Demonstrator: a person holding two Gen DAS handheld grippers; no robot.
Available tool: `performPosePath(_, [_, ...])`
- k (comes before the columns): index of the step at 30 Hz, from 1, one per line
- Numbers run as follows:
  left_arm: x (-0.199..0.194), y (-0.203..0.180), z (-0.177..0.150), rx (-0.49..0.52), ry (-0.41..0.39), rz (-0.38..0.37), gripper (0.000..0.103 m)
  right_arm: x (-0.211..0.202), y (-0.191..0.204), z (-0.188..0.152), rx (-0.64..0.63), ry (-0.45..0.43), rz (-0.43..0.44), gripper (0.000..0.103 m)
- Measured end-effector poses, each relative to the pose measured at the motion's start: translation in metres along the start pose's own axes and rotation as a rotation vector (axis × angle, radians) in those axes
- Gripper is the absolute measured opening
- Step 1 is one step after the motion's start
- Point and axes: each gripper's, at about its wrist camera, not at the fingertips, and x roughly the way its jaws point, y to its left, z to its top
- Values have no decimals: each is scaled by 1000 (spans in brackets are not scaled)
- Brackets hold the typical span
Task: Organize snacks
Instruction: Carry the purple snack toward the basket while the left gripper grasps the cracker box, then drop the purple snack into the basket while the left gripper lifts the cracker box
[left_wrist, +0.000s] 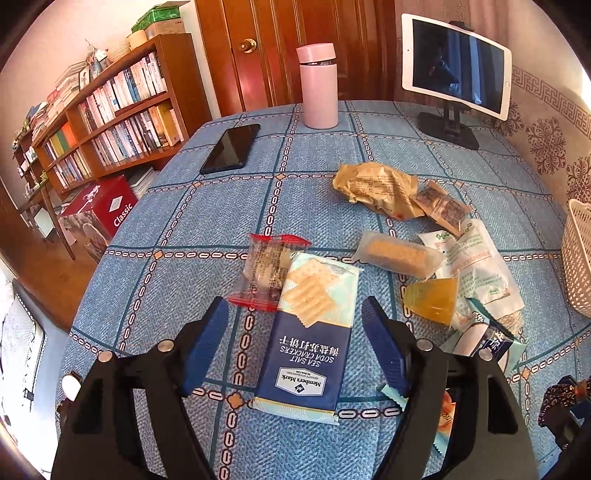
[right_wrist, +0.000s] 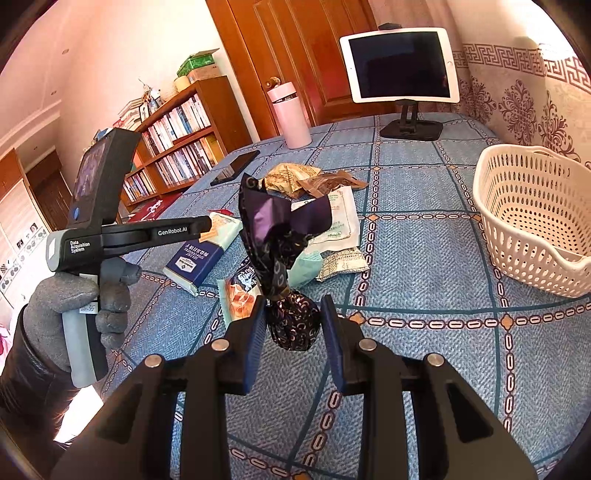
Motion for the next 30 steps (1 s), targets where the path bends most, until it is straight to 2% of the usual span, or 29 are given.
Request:
performPosePath(8, [28,-14,-16,61,57,11,75,-1,1,-5,3,-1,-7,30])
performPosePath(10, [35,-15,-18,86,53,14,59,-2,0,-5,6,-4,-11,30])
performPosePath(12, [32,-15,-19,95,40,18,54,-4,-1,-4,9,-8,-15,30])
performPosePath(22, [-26,-16,-2,93,-101,-58,51,-22,-14,7,48,-74,-39,30])
performPosePath(30, [-60,-36,8,112,-162,-137,51,-55,-45,29,100,-194,-134,30])
